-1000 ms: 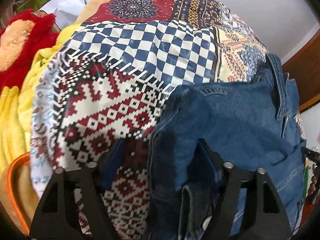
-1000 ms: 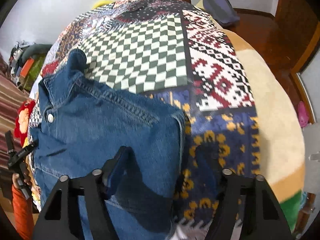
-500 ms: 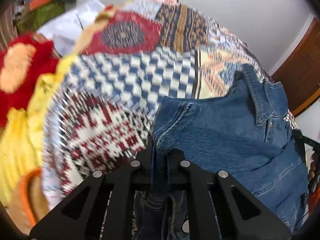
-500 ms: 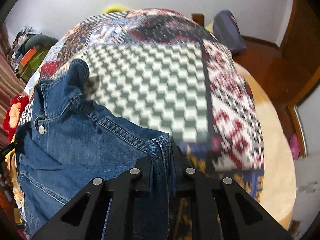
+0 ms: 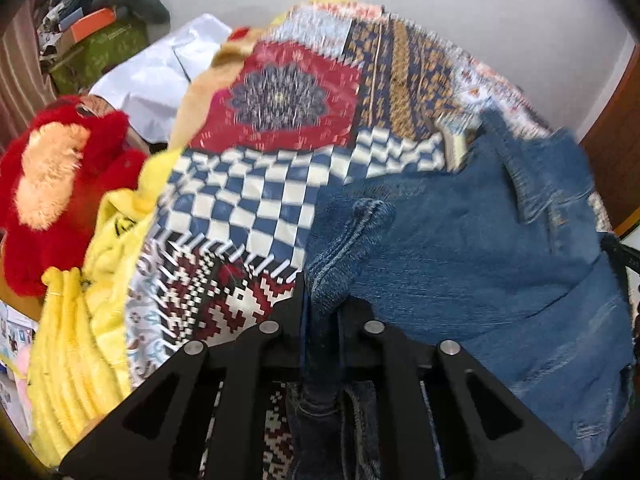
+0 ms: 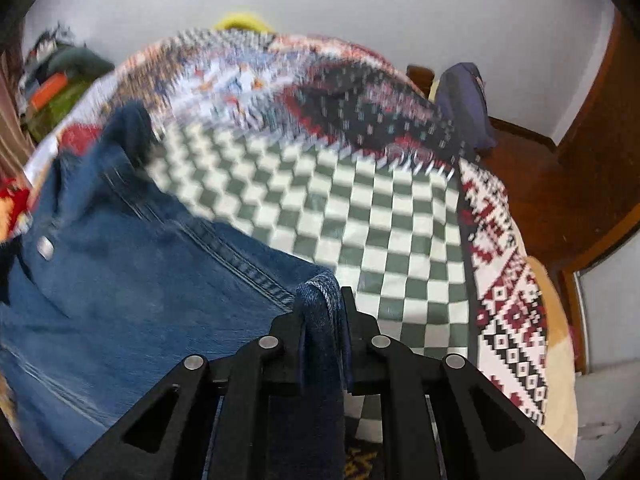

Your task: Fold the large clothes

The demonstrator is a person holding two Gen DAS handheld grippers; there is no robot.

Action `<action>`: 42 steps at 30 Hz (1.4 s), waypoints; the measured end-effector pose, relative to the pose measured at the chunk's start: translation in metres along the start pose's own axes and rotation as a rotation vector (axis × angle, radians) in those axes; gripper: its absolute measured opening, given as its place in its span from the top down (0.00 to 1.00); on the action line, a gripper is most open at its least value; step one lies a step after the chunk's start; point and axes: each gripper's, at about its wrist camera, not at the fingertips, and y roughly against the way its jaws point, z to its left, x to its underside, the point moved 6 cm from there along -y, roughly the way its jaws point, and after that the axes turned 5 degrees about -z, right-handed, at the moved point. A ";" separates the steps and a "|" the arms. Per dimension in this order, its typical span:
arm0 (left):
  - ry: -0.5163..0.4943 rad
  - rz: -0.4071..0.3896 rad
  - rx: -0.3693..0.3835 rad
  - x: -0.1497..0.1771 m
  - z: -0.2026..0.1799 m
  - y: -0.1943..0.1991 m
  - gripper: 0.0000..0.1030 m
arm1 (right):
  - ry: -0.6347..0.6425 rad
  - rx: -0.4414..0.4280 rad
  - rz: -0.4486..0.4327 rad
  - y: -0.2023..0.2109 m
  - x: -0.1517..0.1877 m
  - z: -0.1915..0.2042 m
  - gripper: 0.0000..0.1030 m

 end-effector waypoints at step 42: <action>-0.230 -0.027 0.028 0.074 -0.063 0.123 0.22 | 0.080 -0.201 0.036 0.191 0.101 0.067 0.14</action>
